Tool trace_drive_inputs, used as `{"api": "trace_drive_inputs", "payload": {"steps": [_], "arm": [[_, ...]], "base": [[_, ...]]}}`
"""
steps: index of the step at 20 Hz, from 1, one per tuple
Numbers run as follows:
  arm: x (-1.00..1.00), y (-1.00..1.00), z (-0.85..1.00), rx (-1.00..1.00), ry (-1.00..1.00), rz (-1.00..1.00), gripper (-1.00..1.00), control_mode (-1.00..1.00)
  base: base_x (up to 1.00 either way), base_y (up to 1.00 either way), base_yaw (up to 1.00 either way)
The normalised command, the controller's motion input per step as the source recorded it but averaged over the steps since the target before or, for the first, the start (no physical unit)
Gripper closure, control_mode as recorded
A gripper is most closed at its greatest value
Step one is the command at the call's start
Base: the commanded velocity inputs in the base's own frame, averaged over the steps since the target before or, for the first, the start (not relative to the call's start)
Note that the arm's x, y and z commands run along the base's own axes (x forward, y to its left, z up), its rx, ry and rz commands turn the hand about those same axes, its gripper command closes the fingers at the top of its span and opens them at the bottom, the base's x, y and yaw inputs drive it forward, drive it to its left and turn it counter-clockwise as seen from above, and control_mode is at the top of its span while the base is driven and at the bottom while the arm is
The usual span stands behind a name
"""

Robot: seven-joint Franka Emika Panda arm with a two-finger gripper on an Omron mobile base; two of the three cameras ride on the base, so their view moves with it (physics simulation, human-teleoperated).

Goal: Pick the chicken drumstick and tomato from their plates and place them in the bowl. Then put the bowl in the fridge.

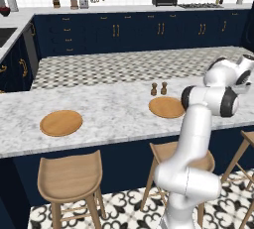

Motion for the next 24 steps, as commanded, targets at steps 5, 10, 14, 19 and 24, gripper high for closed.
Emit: {"api": "trace_drive_inputs", "payload": {"steps": [5, 10, 14, 19, 24], "arm": [[-0.76, 0.89, 0.33, -0.07, 0.0, 0.02, -1.0, -1.0], [-0.41, 0.93, -0.02, -0.31, 0.0, 0.06, -1.0, -1.0], [0.06, 0.15, -0.01, -0.25, 0.07, 0.04, -1.0, -1.0], [0.2, 0.28, -0.05, -0.07, 0.12, 0.01, -1.0, -1.0], [0.41, -0.01, 0.0, 0.0, 0.1, 0.0, -1.0, -1.0]], "base": [[0.0, 0.0, 0.0], [0.0, 0.0, 0.0], [0.0, 0.0, 0.0], [0.0, 0.0, 0.0], [0.0, 0.0, 0.0]]}}
